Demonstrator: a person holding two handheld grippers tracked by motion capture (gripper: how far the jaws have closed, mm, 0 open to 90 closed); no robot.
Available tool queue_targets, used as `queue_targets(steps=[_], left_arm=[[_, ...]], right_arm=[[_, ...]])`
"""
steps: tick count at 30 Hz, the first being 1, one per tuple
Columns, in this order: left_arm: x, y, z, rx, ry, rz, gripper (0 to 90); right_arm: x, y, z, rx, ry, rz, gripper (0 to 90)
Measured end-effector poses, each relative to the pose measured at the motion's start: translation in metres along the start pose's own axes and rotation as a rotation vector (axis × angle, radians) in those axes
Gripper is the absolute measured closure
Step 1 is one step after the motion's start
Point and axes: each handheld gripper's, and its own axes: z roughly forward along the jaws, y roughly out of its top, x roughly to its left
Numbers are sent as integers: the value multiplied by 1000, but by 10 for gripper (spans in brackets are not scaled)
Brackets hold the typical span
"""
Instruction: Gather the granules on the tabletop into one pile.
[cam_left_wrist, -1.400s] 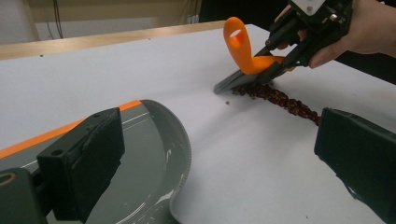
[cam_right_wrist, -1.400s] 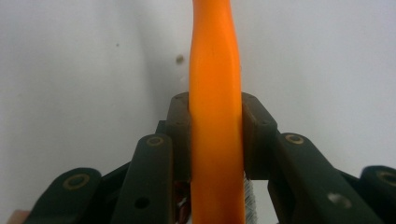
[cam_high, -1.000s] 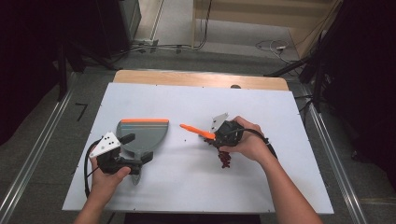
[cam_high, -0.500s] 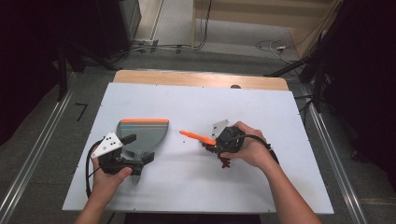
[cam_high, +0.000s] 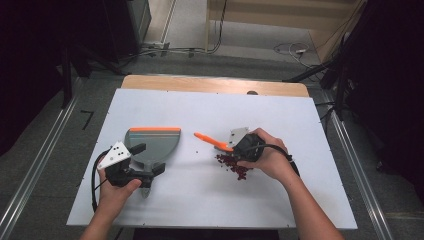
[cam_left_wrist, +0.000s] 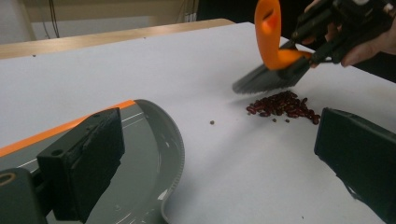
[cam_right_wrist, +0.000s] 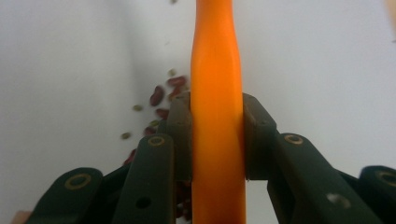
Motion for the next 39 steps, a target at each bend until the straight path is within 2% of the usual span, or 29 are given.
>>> queue_targets(steps=[4,5,7,9,10,11,15,16,19,22,23,25,26,30,35,39], left_arm=[[1,0,0,-1,1,0,21],[1,0,-1,-1,3,-1,21],[2,0,-1,-4,3,-5,21],[2,0,-2,-5,5,-5,21],[3,1,-2,-7,5,-5,21],[3,1,-2,-11,6,-8,21],[4,1,-4,-11,8,-3,21],[4,1,-4,-11,8,-3,21],[5,1,-5,-11,7,-5,21],[5,0,-5,-8,6,-7,21],[5,0,-5,-8,6,-7,21],[5,0,-5,-9,4,-8,21],[5,0,-4,-9,4,-6,21],[4,0,-3,-8,4,-3,21],[3,0,-2,-4,4,1,21],[1,1,-1,-3,3,2,21]], right_arm=[[-10,12,-16,-51,-61,13,686],[-12,16,-19,-67,-68,29,686],[-13,25,-25,-93,-41,107,686],[-12,36,-29,-129,2,232,686],[-11,45,-28,-139,53,329,686],[-10,51,-27,-142,81,365,686],[-3,78,-6,-85,185,498,687],[-1,83,4,-72,224,564,688],[1,88,25,-39,256,706,687],[1,85,45,-5,307,801,688],[1,82,51,12,305,829,688],[-1,75,55,20,271,853,690],[-3,69,54,7,259,874,690],[-9,45,47,15,246,949,689],[-9,19,31,22,201,991,689],[-10,2,22,18,193,1023,690]])
